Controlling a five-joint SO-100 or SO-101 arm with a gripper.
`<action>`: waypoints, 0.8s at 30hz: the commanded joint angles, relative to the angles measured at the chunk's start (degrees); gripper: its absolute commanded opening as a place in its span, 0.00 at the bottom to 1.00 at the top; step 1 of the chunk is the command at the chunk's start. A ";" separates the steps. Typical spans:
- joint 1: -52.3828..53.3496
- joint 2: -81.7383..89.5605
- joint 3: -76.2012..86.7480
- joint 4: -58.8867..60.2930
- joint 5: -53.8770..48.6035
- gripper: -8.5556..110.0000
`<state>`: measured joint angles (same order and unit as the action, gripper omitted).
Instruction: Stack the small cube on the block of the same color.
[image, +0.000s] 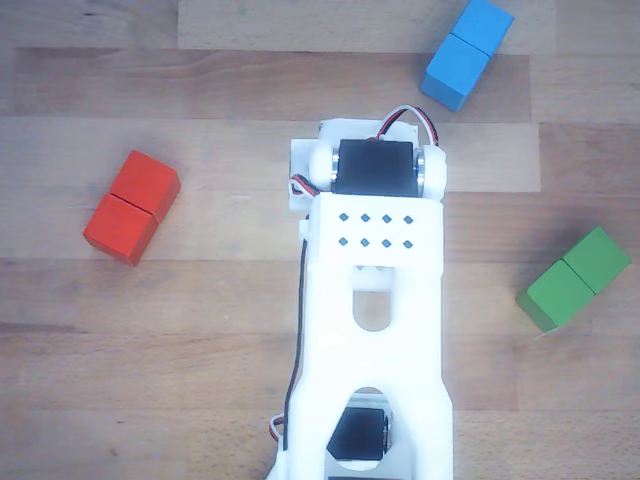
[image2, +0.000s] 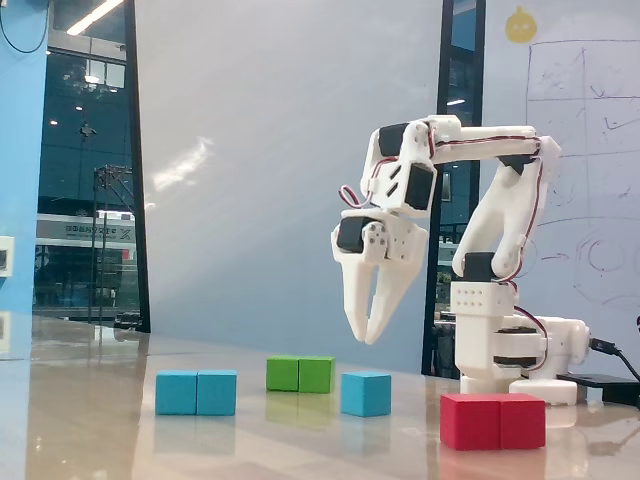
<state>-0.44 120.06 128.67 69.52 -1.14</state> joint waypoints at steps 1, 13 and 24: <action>0.53 0.44 0.00 -1.58 -0.35 0.11; 0.97 -0.09 4.92 -0.70 0.44 0.31; 1.05 -0.44 7.91 -1.67 0.35 0.31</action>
<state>0.09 119.53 136.93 68.91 -1.14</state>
